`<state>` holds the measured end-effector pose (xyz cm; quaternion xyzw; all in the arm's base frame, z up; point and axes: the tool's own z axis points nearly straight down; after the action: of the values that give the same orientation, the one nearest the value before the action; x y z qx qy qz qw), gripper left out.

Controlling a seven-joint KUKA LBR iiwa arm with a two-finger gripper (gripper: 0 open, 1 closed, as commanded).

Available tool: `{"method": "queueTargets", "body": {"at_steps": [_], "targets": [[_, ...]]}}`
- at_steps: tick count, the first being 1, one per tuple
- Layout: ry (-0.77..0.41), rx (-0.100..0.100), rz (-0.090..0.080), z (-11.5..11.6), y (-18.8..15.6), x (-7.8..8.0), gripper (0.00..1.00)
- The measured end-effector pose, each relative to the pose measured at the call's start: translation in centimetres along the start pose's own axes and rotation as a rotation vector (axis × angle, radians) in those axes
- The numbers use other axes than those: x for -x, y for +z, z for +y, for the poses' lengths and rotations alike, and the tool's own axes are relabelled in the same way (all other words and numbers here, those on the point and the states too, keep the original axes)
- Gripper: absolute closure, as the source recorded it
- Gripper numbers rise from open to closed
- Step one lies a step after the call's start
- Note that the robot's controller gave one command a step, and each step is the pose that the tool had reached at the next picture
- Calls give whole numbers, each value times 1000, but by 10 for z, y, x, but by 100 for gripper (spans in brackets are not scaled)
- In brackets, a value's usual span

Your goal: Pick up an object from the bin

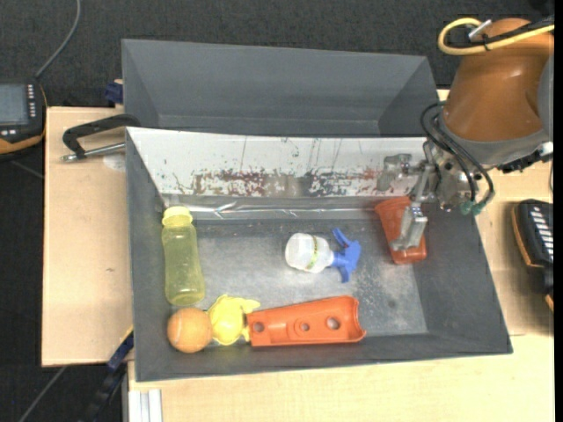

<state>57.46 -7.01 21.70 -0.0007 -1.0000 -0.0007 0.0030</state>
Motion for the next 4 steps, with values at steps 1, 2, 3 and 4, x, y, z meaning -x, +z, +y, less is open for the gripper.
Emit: {"method": "queueTargets", "body": {"at_steps": [1, 2, 3, 4], "targets": [[-1, -1, -9, 0, -5, 2, 0], [-125, -2, -12, 10, 17, 14, 0], [-197, 0, -7, 2, 47, 18, 0], [116, 1, -11, 24, 81, 22, 0]]}}
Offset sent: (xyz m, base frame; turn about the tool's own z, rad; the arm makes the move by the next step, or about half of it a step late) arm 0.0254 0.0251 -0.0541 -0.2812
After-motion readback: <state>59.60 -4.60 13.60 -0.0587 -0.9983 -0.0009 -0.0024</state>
